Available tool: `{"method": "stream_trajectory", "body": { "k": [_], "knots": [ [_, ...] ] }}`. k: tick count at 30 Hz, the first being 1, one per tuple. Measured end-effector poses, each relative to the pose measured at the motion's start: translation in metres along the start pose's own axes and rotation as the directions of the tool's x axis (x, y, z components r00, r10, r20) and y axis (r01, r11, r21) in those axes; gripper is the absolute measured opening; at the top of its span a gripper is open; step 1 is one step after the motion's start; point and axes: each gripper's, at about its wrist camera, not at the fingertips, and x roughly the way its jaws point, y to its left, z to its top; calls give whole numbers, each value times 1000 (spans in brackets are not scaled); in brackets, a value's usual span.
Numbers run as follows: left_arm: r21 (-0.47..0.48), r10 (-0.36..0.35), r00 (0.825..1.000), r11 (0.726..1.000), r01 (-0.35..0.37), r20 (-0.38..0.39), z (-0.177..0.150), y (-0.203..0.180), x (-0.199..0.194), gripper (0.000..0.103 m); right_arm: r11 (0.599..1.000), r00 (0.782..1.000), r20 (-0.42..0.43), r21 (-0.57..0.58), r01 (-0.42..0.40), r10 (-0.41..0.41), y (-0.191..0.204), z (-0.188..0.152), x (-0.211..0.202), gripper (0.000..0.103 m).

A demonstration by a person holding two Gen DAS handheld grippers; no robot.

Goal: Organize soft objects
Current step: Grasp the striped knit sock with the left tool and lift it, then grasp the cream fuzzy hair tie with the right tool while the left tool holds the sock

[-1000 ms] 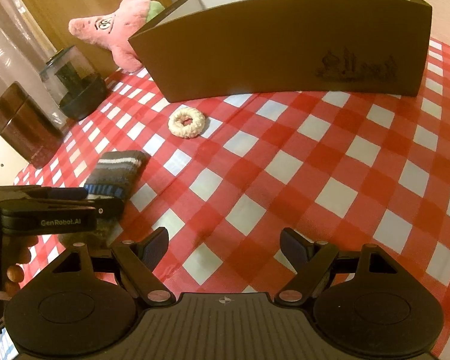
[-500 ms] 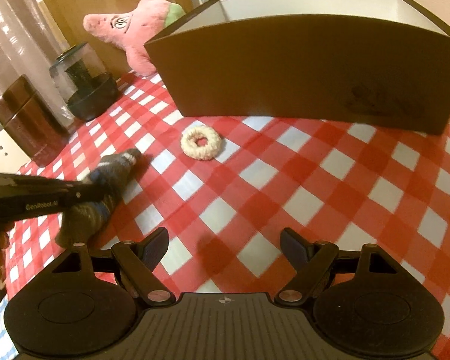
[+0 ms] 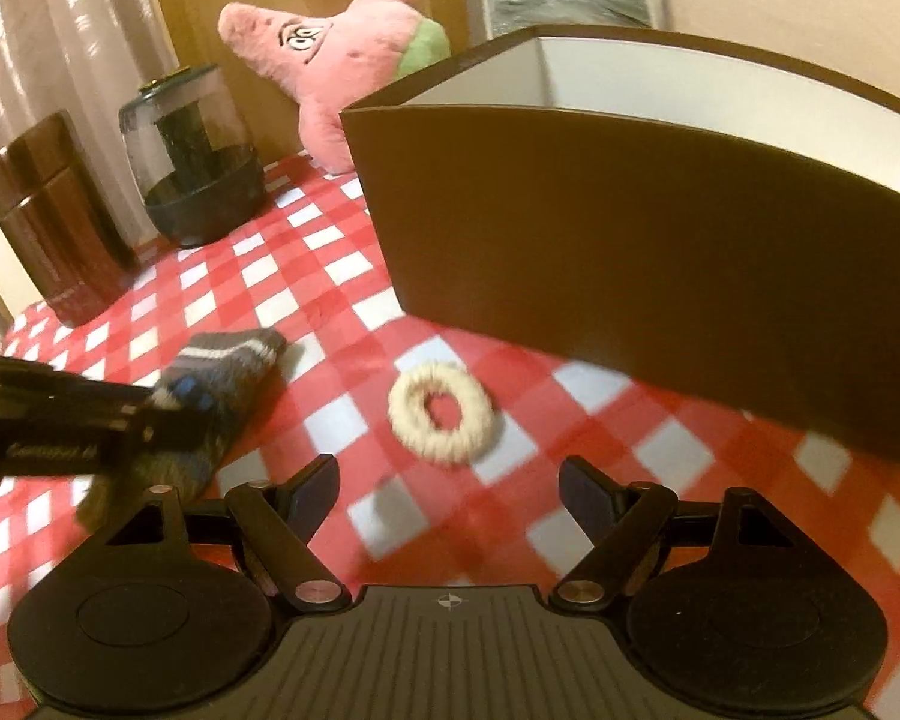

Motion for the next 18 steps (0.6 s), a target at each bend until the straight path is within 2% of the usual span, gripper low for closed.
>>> {"method": "stream_trajectory", "body": {
  "k": [1, 3, 5, 9, 13, 15, 18],
  "knots": [
    [-2, -2, 1000, 1000, 2, 2, 0, 1, 0, 49, 1000, 1000, 3, -10, -3, 3, 1, 2, 4, 81],
    [0, 8, 1000, 1000, -8, -2, -1, 4, 1, 59, 999, 1000, 5, -46, 3, -3, 3, 5, 12, 81],
    [-4, 23, 1000, 1000, -23, -2, -1, 6, 2, 63, 996, 1000, 4, -89, 4, -4, 7, 7, 20, 79],
    [-37, 6, 1000, 999, -7, -14, 0, 12, 5, 67, 984, 999, 8, -174, 34, -33, 15, 9, 27, 59],
    [-43, -9, 1000, 999, 8, -29, 0, 12, 11, 68, 979, 1000, 12, -200, 27, -25, 16, 8, 26, 30],
    [-49, -15, 999, 999, 13, -39, -1, 11, 15, 69, 981, 1000, 9, -194, 17, -16, 15, 7, 24, 23],
    [-35, -14, 999, 999, 13, -37, -1, 8, 18, 66, 986, 1000, 3, -166, 4, -4, 13, 5, 19, 22]
  ]
}}
